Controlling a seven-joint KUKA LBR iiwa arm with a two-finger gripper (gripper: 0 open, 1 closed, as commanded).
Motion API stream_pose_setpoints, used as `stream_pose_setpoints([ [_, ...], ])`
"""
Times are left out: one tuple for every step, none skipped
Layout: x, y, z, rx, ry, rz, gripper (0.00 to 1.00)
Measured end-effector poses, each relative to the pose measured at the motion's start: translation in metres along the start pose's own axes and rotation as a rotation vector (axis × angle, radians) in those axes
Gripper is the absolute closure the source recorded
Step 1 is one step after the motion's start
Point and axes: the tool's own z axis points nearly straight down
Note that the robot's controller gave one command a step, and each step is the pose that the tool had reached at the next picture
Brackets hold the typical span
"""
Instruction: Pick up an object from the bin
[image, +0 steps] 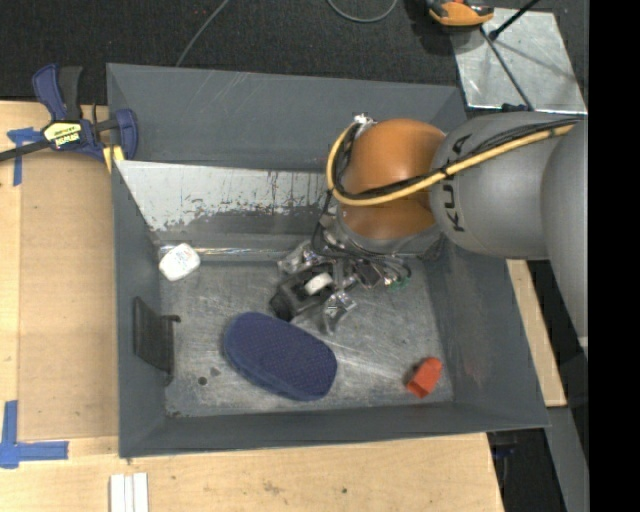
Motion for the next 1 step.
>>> stream_pose_setpoints([
  [0.0064, 0.0136, -0.1539, 0.001, 0.003, -0.206, 1.0],
])
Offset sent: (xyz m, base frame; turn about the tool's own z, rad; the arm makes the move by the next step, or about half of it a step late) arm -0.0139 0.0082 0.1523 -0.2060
